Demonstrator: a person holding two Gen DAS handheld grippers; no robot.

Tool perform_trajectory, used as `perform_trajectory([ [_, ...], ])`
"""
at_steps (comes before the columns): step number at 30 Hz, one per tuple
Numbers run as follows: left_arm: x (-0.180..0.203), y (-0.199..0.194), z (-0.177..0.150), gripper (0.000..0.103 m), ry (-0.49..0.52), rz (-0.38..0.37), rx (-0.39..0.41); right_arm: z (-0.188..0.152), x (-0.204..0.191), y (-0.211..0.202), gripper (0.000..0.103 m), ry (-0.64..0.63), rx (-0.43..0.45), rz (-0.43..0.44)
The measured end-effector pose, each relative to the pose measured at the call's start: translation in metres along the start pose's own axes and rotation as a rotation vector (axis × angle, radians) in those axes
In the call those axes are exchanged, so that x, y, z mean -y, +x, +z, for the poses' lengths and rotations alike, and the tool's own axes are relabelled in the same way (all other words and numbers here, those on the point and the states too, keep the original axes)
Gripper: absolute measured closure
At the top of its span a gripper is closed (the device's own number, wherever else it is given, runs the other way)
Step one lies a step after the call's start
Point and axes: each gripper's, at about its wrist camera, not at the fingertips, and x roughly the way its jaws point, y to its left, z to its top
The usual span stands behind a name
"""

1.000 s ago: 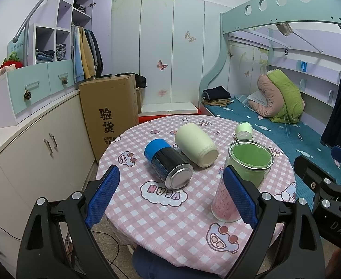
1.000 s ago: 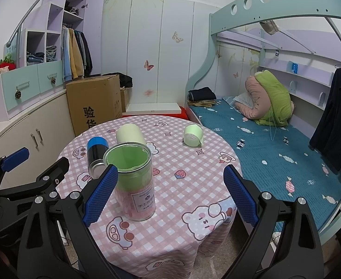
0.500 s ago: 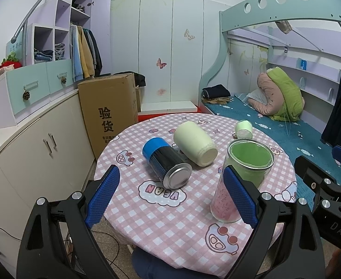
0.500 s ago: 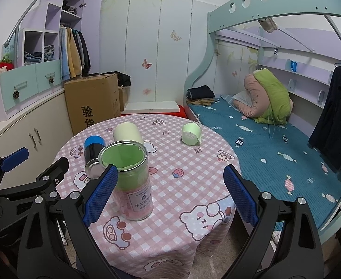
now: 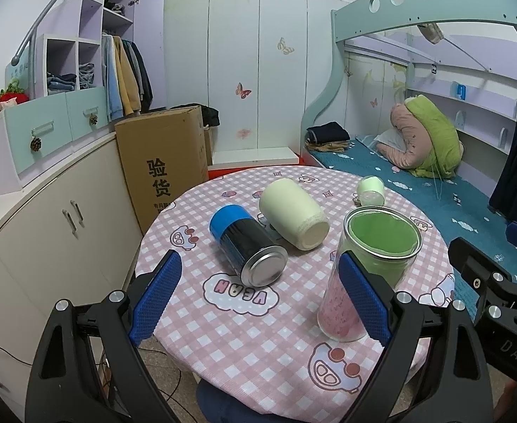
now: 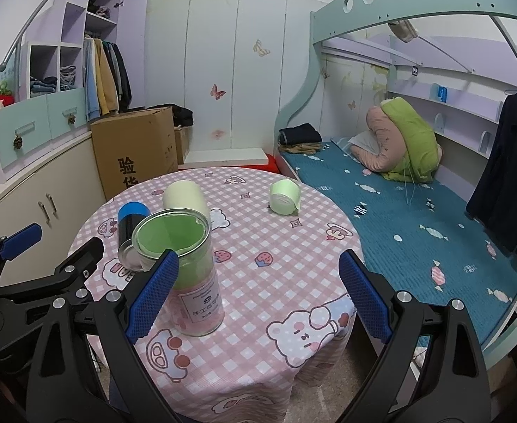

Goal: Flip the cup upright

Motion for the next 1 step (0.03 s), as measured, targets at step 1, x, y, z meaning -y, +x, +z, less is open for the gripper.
perform_trajectory([
  [1,0.0003,0.0008,0.0004,0.016,-0.002,-0.003,-0.001,0.0001,0.0001,0.0002,0.011,0.0,0.002,-0.001],
])
